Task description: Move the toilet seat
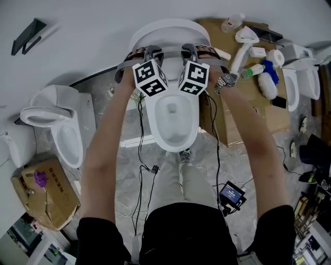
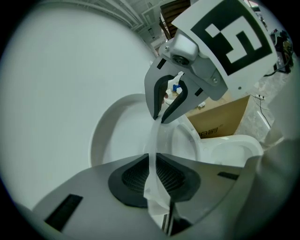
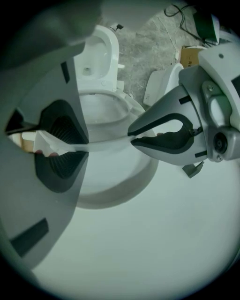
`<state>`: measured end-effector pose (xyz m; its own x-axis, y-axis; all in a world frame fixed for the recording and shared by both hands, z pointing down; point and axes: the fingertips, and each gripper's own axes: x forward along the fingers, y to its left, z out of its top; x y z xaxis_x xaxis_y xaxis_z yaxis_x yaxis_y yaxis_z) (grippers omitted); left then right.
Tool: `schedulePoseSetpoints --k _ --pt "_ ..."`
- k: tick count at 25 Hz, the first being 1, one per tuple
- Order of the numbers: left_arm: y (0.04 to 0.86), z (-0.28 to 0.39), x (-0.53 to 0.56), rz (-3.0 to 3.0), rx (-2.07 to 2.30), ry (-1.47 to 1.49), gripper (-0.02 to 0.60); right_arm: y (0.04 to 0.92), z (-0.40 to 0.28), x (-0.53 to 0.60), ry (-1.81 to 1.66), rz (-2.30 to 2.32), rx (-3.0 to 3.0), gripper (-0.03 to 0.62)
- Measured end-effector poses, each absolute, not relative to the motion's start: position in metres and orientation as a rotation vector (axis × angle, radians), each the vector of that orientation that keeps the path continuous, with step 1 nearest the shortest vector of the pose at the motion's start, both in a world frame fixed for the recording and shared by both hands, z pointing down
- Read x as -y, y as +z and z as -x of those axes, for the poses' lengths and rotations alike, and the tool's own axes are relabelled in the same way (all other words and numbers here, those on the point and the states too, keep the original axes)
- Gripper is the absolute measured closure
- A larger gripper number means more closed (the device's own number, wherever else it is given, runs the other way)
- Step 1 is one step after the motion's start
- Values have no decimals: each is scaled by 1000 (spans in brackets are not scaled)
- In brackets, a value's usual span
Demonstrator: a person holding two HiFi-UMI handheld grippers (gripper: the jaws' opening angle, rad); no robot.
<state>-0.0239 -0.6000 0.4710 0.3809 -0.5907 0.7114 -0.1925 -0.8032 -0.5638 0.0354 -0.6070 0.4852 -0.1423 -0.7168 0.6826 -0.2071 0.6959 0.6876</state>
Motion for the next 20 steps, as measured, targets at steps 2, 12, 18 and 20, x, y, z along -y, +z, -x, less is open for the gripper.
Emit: schedulePoseSetpoints --k 2,12,18,20 --pt "471 23 597 2260 -693 -1390 528 483 -35 605 -498 -765 1709 534" --pt "437 39 592 2470 -1006 -1143 528 462 -38 594 -384 -911 1839 442" --pt "419 46 563 2587 -1143 -1034 572 447 -49 567 -290 -1017 1915 580" --pt "415 47 552 2584 -1166 -1026 572 443 -51 556 -273 -1029 1937 582"
